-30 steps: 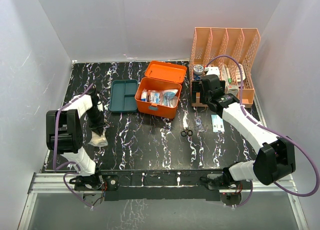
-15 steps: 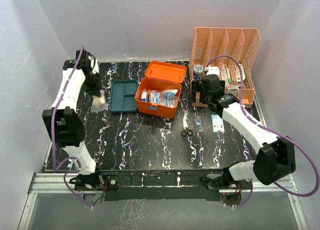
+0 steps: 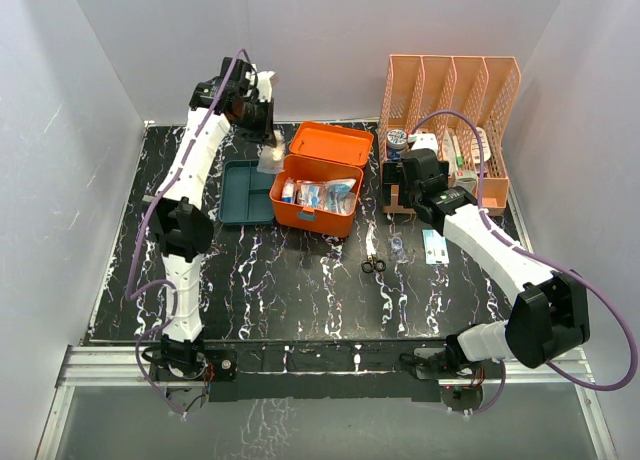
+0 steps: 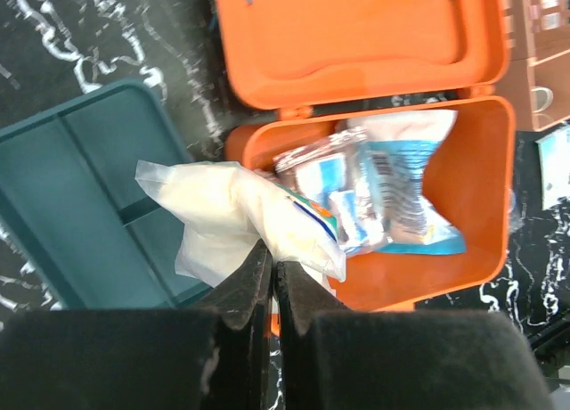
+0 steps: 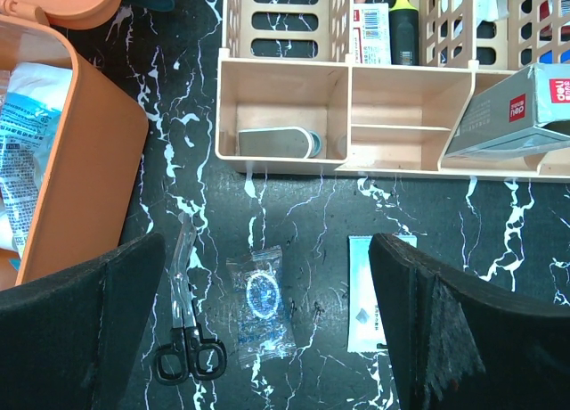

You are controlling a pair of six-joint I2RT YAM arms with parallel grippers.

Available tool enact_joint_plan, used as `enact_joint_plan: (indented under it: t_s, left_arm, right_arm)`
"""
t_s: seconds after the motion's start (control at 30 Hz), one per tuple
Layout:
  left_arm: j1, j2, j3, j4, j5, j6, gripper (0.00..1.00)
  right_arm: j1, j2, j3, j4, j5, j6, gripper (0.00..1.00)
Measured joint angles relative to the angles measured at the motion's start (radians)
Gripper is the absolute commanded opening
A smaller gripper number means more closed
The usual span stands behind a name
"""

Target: Organize the medicine kit

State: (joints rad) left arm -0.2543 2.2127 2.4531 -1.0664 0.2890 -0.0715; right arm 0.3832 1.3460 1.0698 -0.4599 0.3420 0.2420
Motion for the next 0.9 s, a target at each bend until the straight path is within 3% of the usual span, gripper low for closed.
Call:
enact_joint_plan:
  t_s: [0.4,0.9]
  left_arm:
    - [-0.101,-0.01,-0.007,0.072,0.027,-0.063,0.0]
    - [-0.216,-0.041,-0.301,0.124,-0.051,-0.124,0.0]
  right_arm:
    - [0.0,0.0,0.0,0.0,0.0,0.003,0.98]
    - [0.0,-0.035,-0.014,-0.013,0.024,0.016,0.98]
